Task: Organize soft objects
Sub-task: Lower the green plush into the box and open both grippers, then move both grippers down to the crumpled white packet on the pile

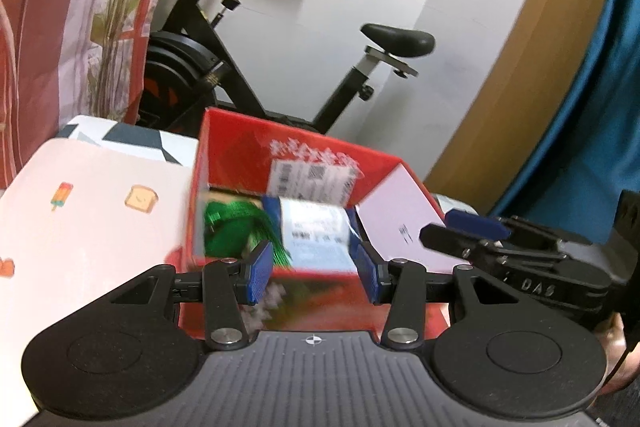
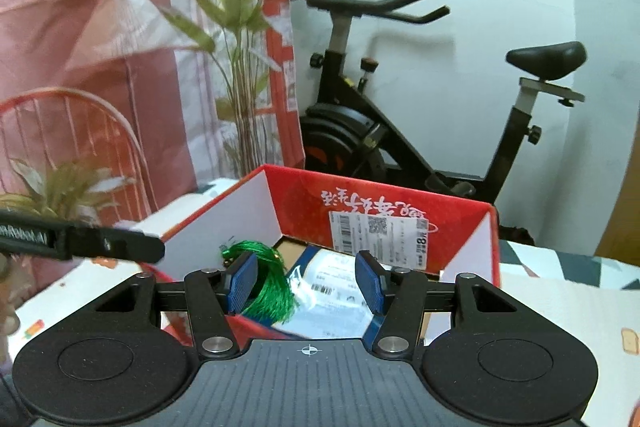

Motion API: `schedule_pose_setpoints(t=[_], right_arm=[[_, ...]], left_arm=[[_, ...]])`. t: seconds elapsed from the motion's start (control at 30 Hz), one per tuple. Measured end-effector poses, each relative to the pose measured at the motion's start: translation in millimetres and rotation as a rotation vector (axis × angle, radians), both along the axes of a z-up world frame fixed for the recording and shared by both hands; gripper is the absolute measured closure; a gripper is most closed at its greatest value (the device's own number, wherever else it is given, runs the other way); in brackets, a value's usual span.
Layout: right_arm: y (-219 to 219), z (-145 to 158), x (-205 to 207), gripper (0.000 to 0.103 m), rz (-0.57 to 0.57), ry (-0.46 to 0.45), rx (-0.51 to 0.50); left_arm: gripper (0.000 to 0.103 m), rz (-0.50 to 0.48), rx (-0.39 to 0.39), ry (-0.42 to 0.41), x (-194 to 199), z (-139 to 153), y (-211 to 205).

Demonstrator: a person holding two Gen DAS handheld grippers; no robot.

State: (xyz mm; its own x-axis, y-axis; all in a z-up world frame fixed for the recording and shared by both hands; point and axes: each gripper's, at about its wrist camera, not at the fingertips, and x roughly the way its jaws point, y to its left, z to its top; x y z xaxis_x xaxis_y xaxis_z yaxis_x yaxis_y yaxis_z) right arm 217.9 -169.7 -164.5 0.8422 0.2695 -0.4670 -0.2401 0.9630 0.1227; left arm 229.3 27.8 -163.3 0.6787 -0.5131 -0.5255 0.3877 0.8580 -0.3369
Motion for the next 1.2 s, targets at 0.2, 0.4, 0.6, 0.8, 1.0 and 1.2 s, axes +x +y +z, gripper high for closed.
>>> schedule_pose_setpoints(t=[0.2, 0.4, 0.6, 0.8, 1.0, 1.2], right_arm=[[-7, -6, -48, 0.052, -0.002, -0.034, -0.029], [-13, -34, -85, 0.052, -0.041, 0.022, -0.029], [-28, -67, -114, 0.052, -0.123, 0.074, -0.043], [-37, -94, -137, 0.052, -0.175, 0.12, -0.06], [-26, -99, -142, 0.051, -0.134, 0.106, -0.201], [-26, -101, -143, 0.046, -0.129, 0.139, -0.201]], left_arm=[[0.055, -0.012, -0.013, 0.033, -29, -17, -6], [0.055, -0.011, -0.037, 0.103, -50, -40, -12], [0.055, -0.041, -0.034, 0.141, -67, -58, -19], [0.055, -0.049, -0.029, 0.158, -70, -65, -21], [0.055, -0.047, -0.017, 0.155, -74, -68, -23], [0.055, -0.049, -0.018, 0.175, -74, -73, -23]])
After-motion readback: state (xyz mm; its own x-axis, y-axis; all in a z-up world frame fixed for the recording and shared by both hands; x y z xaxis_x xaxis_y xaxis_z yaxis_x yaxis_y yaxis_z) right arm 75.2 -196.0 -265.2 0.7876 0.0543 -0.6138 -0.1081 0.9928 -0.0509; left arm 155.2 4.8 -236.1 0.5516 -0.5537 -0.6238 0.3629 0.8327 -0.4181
